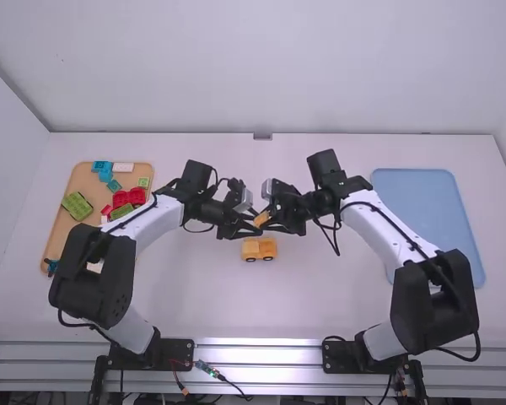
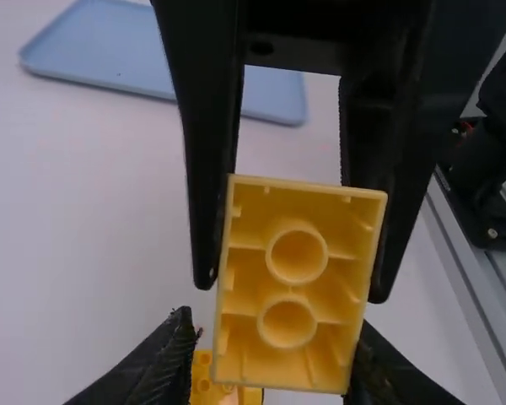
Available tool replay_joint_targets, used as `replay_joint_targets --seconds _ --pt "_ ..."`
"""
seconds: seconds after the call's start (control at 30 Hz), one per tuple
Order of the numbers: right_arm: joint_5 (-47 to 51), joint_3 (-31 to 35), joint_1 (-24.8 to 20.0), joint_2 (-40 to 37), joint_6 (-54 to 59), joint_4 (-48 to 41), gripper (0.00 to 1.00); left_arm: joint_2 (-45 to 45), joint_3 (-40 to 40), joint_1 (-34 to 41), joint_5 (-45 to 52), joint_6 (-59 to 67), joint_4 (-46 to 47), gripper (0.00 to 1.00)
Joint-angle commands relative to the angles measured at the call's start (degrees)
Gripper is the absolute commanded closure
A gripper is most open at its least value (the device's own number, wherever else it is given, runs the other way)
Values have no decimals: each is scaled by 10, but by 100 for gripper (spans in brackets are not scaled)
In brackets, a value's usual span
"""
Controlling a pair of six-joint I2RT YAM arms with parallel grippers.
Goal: Assemble lego blocks to make yellow taxi
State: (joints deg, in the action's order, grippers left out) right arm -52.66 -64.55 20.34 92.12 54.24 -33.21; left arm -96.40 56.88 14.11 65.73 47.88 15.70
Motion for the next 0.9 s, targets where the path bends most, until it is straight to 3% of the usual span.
replay_joint_targets --seconds 0.0,0.17,0.23,0.5,0.73,0.87 --pt "-9 -20 0 -14 2 -7 94 -3 8 -2 13 2 -1 63" --pt "-9 -20 -1 -14 2 -7 94 -3 8 -1 13 2 -3 65" --pt "-9 -19 0 -14 1 -7 94 -3 8 -1 13 6 -3 52" --pt "-9 -19 0 -14 17 -20 94 -3 8 0 13 0 -11 43" --pt "-9 -19 0 -14 17 -20 94 -3 8 1 40 6 -11 54" --pt "-9 -19 0 -14 17 -20 94 -3 8 -3 37 6 -11 70"
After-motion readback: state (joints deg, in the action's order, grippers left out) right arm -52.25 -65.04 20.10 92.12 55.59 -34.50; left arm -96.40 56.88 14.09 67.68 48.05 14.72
